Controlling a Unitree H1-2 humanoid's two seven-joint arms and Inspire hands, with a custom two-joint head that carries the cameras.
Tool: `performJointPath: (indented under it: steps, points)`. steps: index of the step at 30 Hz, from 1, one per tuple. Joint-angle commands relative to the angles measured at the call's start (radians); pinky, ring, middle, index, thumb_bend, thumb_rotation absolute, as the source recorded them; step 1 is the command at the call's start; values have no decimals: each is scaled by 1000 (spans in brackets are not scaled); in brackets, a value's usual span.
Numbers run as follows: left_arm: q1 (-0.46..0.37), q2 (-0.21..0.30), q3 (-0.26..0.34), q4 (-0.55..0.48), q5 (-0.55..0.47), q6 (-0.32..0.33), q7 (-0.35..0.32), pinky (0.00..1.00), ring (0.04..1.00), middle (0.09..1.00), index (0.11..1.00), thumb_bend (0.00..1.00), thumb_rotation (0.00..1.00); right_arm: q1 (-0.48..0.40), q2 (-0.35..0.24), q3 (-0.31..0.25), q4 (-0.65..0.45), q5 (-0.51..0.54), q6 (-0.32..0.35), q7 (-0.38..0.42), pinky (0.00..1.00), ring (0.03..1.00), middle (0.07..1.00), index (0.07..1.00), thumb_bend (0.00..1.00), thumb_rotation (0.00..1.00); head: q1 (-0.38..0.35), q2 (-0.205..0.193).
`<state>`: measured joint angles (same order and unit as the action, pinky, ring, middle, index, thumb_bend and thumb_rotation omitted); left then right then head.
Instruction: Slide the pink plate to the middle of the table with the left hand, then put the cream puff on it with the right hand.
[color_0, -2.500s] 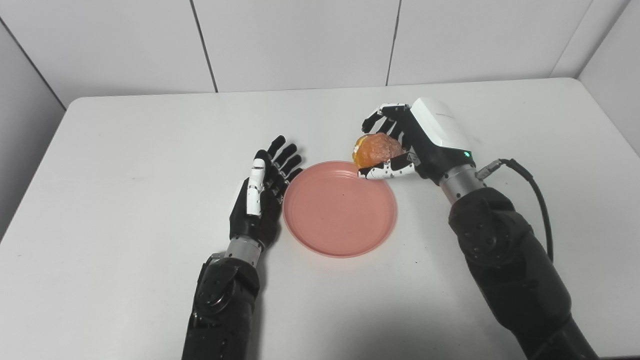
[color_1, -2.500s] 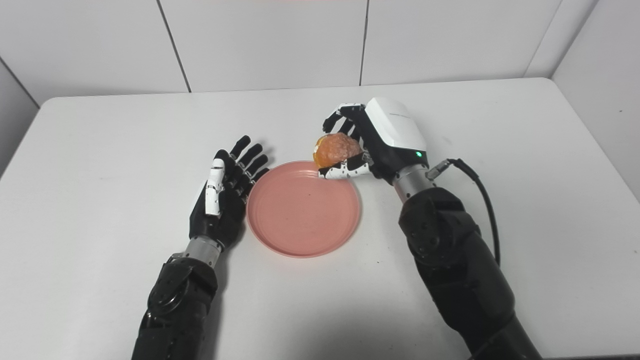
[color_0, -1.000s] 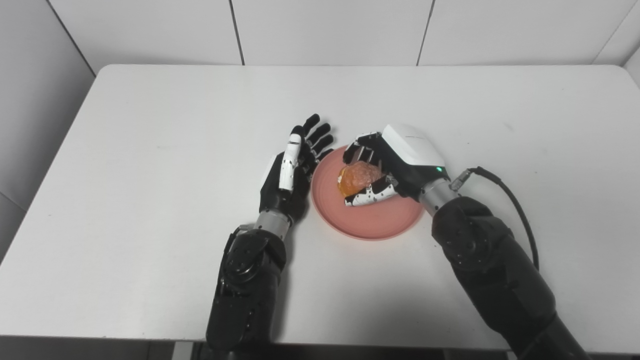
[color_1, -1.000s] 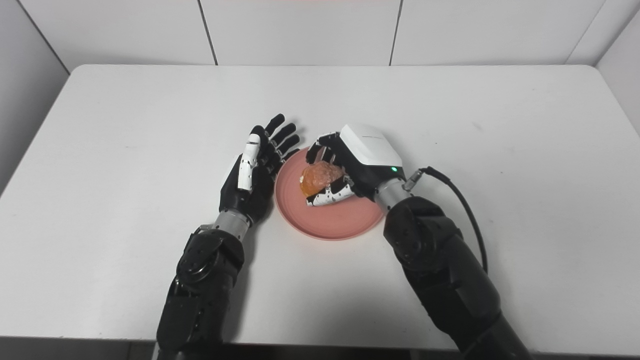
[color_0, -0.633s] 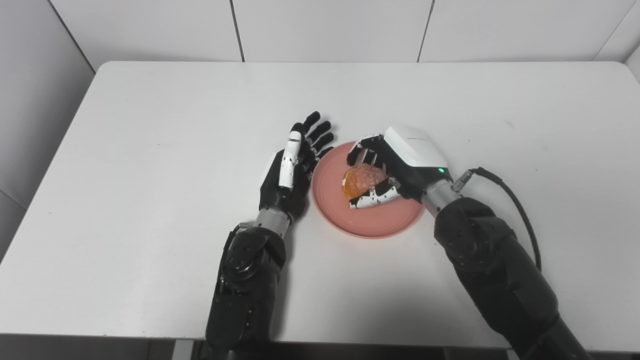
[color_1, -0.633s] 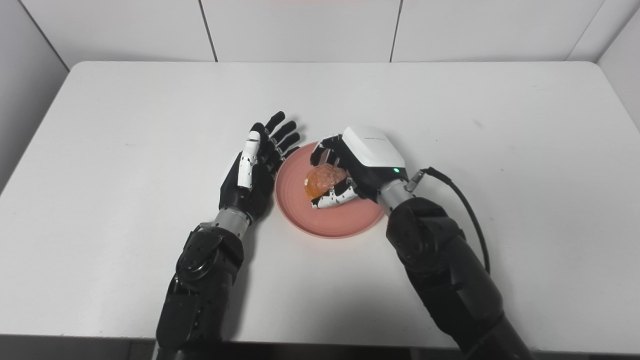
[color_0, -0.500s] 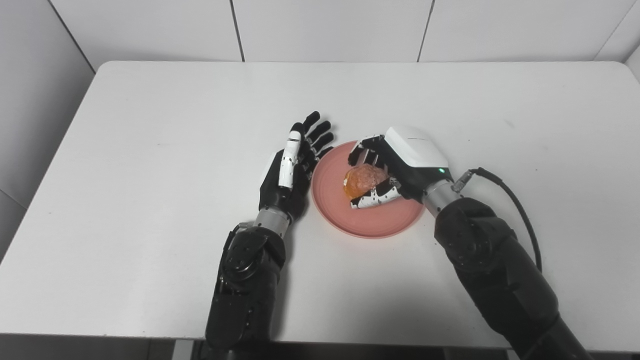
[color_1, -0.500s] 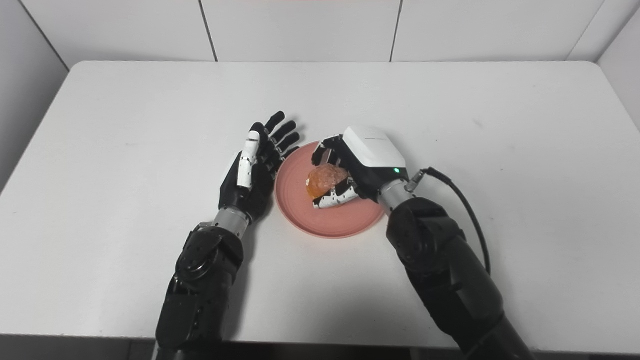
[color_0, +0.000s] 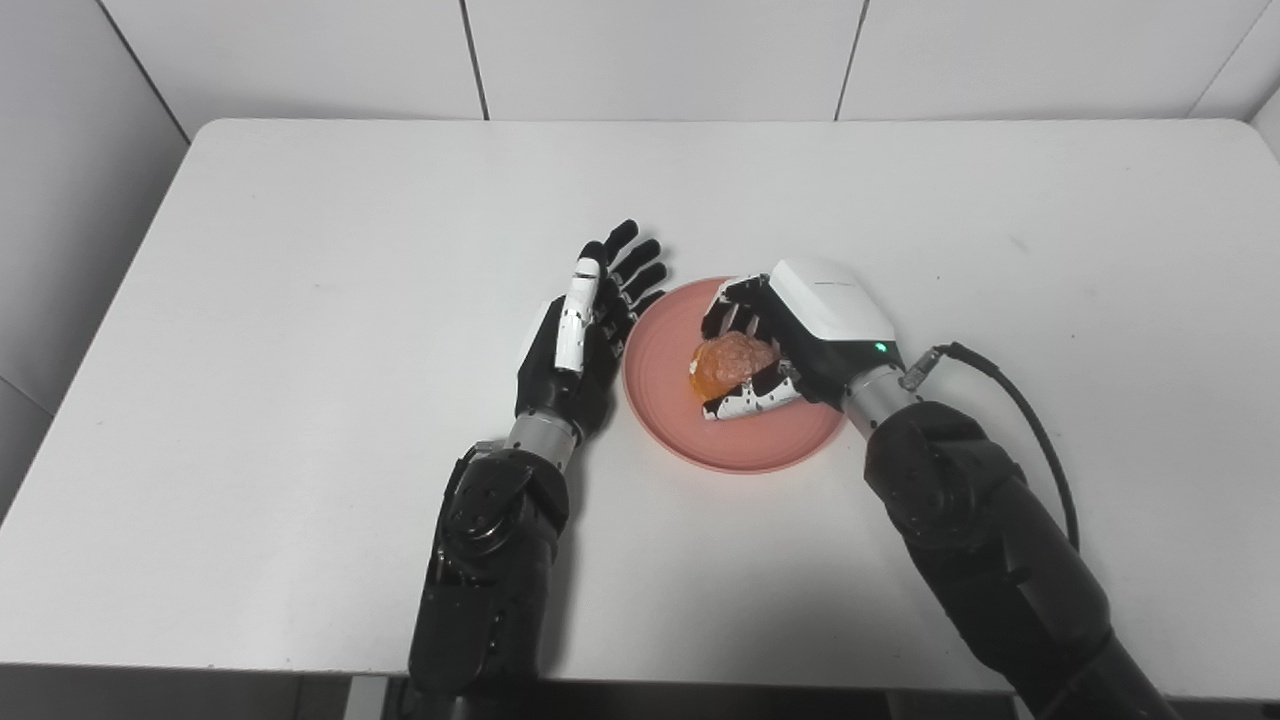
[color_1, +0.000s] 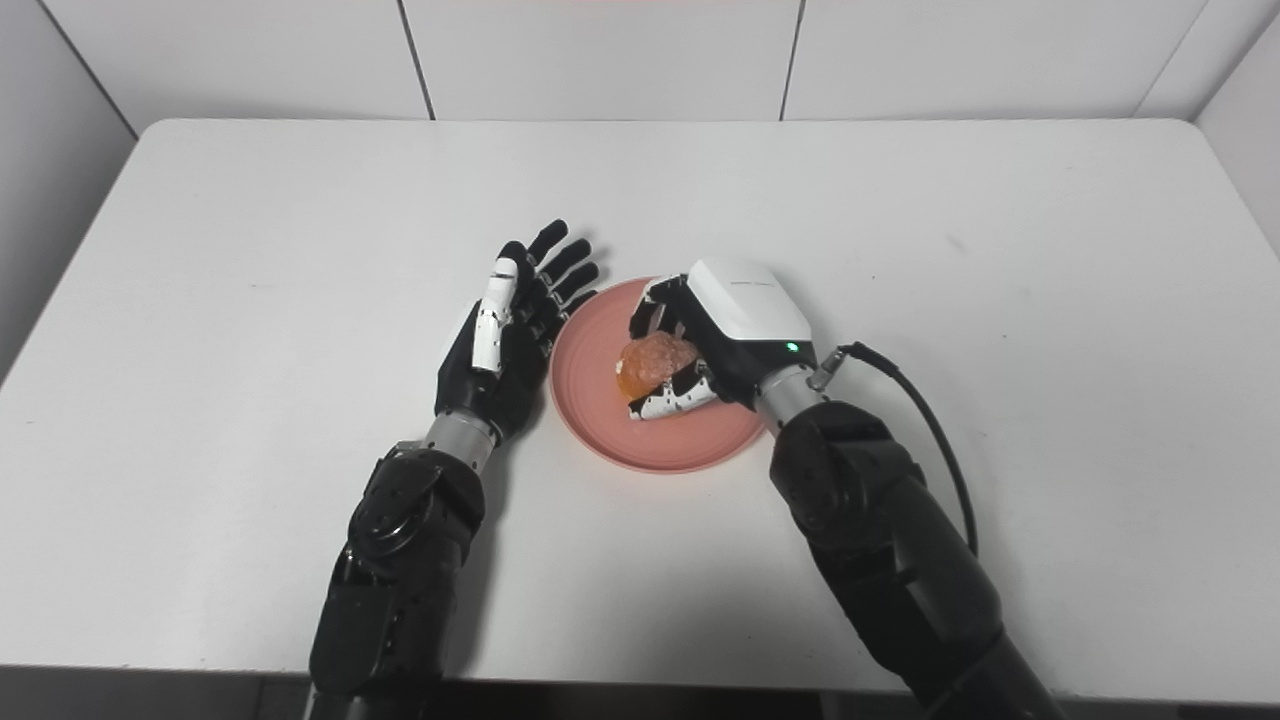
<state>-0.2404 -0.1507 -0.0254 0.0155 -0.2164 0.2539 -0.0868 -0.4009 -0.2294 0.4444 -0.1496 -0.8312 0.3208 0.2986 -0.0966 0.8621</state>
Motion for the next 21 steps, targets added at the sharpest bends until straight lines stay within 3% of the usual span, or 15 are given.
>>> performJointPath:
  steps: [1, 11, 12, 13, 14, 16, 18, 21]
  points:
    - [11, 6, 6, -4, -9, 19, 1, 881, 902, 899, 898, 432, 1000, -12, 1, -3, -17, -13, -25, -9, 268, 355, 420, 538, 520, 0, 1, 1]
    - [12, 7, 9, -5, -12, 18, -3, 883, 901, 899, 900, 430, 1000, -7, 5, -4, -47, -21, -2, 23, 430, 516, 476, 520, 526, 4, -3, 2]
    - [12, 7, 9, -5, -11, 17, -3, 882, 900, 898, 899, 432, 1000, -7, 4, -3, -52, -24, -1, 30, 438, 534, 575, 501, 522, 107, -3, 2]
    - [12, 7, 9, -5, -11, 17, -4, 882, 900, 898, 899, 432, 1000, -9, 2, -2, -58, -28, 0, 39, 438, 536, 583, 499, 522, 115, -3, 2]
    - [12, 7, 10, -5, -11, 17, -4, 882, 900, 899, 899, 432, 1000, -10, 1, -2, -64, -30, 0, 47, 445, 550, 609, 585, 653, 143, -3, 2]
    - [12, 7, 10, -3, -11, 15, -6, 881, 899, 898, 898, 434, 1000, -12, -2, -2, -75, -34, 1, 69, 461, 577, 646, 662, 768, 178, -3, 2]
    - [12, 7, 10, -2, -8, 14, -5, 880, 898, 896, 897, 430, 1000, -16, -7, -2, -88, -40, 7, 100, 508, 632, 702, 723, 815, 259, -3, 2]
    - [11, 9, 9, -1, -7, 12, -7, 878, 897, 893, 893, 429, 1000, -19, -7, -6, -103, -51, 20, 139, 485, 627, 729, 778, 853, 323, -3, 4]
